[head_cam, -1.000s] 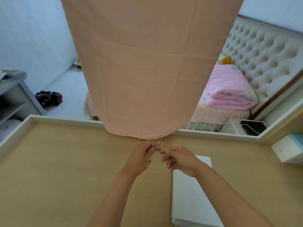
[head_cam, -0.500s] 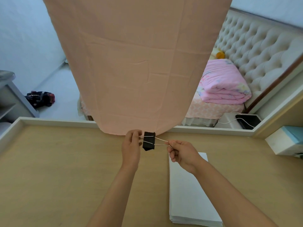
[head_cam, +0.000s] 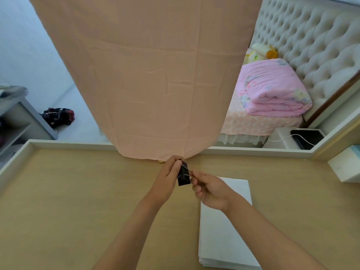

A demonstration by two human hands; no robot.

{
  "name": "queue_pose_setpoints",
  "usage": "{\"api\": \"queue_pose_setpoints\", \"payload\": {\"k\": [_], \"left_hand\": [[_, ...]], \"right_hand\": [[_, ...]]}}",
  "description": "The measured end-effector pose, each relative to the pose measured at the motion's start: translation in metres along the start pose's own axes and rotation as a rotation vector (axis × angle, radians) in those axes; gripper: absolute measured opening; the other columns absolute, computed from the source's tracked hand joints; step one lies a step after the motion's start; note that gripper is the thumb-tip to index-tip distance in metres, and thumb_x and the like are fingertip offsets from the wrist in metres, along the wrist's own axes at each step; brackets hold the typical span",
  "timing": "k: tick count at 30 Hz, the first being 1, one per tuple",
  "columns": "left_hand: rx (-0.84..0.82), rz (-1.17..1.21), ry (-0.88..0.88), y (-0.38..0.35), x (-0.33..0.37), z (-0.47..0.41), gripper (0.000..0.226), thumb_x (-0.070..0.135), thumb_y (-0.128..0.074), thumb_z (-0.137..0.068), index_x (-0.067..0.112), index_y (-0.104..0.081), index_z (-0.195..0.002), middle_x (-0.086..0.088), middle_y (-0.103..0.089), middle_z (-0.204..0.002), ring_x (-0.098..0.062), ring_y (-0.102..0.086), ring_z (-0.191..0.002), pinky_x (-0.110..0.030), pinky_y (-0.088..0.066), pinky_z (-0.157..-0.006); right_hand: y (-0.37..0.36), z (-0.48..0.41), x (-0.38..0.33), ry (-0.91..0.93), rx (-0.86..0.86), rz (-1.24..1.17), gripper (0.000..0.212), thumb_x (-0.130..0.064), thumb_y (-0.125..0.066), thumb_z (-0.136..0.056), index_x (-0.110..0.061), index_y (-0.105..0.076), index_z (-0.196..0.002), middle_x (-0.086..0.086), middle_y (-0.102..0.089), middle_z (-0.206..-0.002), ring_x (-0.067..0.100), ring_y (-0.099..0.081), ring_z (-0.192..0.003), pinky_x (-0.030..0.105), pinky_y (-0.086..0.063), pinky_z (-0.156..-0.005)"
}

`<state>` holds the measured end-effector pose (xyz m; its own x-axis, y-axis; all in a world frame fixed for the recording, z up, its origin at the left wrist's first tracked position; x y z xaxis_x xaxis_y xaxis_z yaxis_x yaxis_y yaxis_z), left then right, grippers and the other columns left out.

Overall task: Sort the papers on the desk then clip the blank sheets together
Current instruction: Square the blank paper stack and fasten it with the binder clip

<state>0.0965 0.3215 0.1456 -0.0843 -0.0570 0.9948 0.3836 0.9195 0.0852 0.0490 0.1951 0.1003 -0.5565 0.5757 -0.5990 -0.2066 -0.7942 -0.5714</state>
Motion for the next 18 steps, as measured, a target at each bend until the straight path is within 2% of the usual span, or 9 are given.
{"api": "queue_pose_setpoints", "payload": {"k": [2,4,5,7,9,11,12,15,18], "left_hand": [[-0.078,0.115,-0.001,-0.015,0.006,0.004,0.036,0.027,-0.054,-0.091,0.008,-0.05,-0.122,0.003,-0.059,-0.093,-0.005,-0.06,-0.082,-0.02,-0.049,-0.078],[-0.102,0.082,0.001,-0.017,-0.001,0.003,0.056,0.031,-0.065,-0.082,0.018,-0.044,-0.132,-0.003,-0.058,-0.114,-0.008,-0.061,-0.098,-0.023,-0.05,-0.088],[-0.09,0.052,0.022,-0.016,-0.007,0.001,0.061,0.032,-0.069,-0.077,0.023,-0.043,-0.132,-0.001,-0.056,-0.121,-0.01,-0.059,-0.105,-0.024,-0.049,-0.092],[-0.033,0.003,0.058,-0.013,-0.017,-0.002,0.062,0.03,-0.075,-0.072,0.028,-0.046,-0.127,0.004,-0.059,-0.121,-0.013,-0.059,-0.111,-0.026,-0.05,-0.093],[0.02,-0.087,0.086,-0.012,-0.024,-0.002,0.053,0.025,-0.079,-0.072,0.031,-0.053,-0.119,0.013,-0.064,-0.11,-0.01,-0.062,-0.105,-0.026,-0.052,-0.089],[0.044,-0.324,0.056,-0.01,-0.03,-0.002,0.052,0.022,-0.082,-0.071,0.036,-0.057,-0.114,0.017,-0.063,-0.103,-0.003,-0.061,-0.097,-0.023,-0.053,-0.084],[0.035,-0.468,0.028,-0.009,-0.034,-0.002,0.055,0.021,-0.083,-0.07,0.036,-0.058,-0.117,0.016,-0.061,-0.103,-0.002,-0.059,-0.096,-0.022,-0.052,-0.084],[-0.11,-0.703,-0.004,-0.018,-0.053,-0.002,0.063,0.022,-0.079,-0.07,0.029,-0.059,-0.129,0.011,-0.057,-0.107,0.001,-0.055,-0.095,-0.022,-0.048,-0.087],[-0.201,-0.692,0.066,-0.025,-0.075,0.003,0.069,0.029,-0.083,-0.071,0.028,-0.053,-0.133,0.011,-0.055,-0.113,0.001,-0.055,-0.1,-0.017,-0.046,-0.089]], "right_hand": [[-0.004,-0.005,0.007,-0.035,-0.03,-0.127,0.023,-0.019,-0.05,-0.101,-0.009,-0.067,-0.089,0.0,-0.057,-0.061,0.007,-0.052,-0.043,0.015,-0.044,-0.041],[-0.003,-0.012,0.01,-0.058,-0.054,-0.238,0.023,-0.019,-0.049,-0.101,-0.005,-0.067,-0.096,0.001,-0.057,-0.064,0.007,-0.054,-0.044,0.016,-0.046,-0.041],[0.001,-0.016,0.011,-0.072,-0.058,-0.274,0.024,-0.019,-0.048,-0.101,-0.004,-0.067,-0.101,0.002,-0.057,-0.066,0.008,-0.054,-0.045,0.016,-0.047,-0.041],[0.009,-0.019,0.012,-0.102,-0.049,-0.247,0.023,-0.02,-0.049,-0.1,-0.005,-0.066,-0.103,0.003,-0.058,-0.066,0.009,-0.055,-0.047,0.018,-0.047,-0.041],[0.021,-0.022,0.014,-0.111,0.001,-0.025,0.021,-0.022,-0.055,-0.099,-0.007,-0.069,-0.104,0.006,-0.064,-0.078,0.015,-0.059,-0.058,0.022,-0.049,-0.048],[0.038,-0.026,0.01,-0.055,0.128,0.296,0.024,-0.028,-0.062,-0.096,-0.011,-0.068,-0.112,0.01,-0.064,-0.104,0.021,-0.061,-0.076,0.029,-0.053,-0.059],[0.047,-0.028,0.007,-0.015,0.188,0.374,0.027,-0.032,-0.061,-0.096,-0.012,-0.067,-0.114,0.01,-0.063,-0.109,0.022,-0.061,-0.08,0.03,-0.054,-0.061],[0.049,-0.029,0.002,0.021,0.13,0.464,0.031,-0.039,-0.06,-0.095,-0.012,-0.07,-0.109,0.011,-0.07,-0.101,0.022,-0.064,-0.078,0.033,-0.055,-0.063],[0.053,-0.031,0.009,0.032,0.08,0.696,0.017,-0.021,-0.066,-0.093,-0.014,-0.069,-0.107,0.01,-0.074,-0.1,0.019,-0.07,-0.076,0.031,-0.057,-0.064]]}}
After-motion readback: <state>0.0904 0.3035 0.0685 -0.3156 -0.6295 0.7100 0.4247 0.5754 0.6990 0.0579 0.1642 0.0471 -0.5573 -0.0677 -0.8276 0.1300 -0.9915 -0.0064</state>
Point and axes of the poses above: each hand's wrist, its own z-axis away from the middle knuckle, its own y-axis out of the back of the hand, x = y × z, the point moved 6 cm from there along -z, towards the middle knuckle
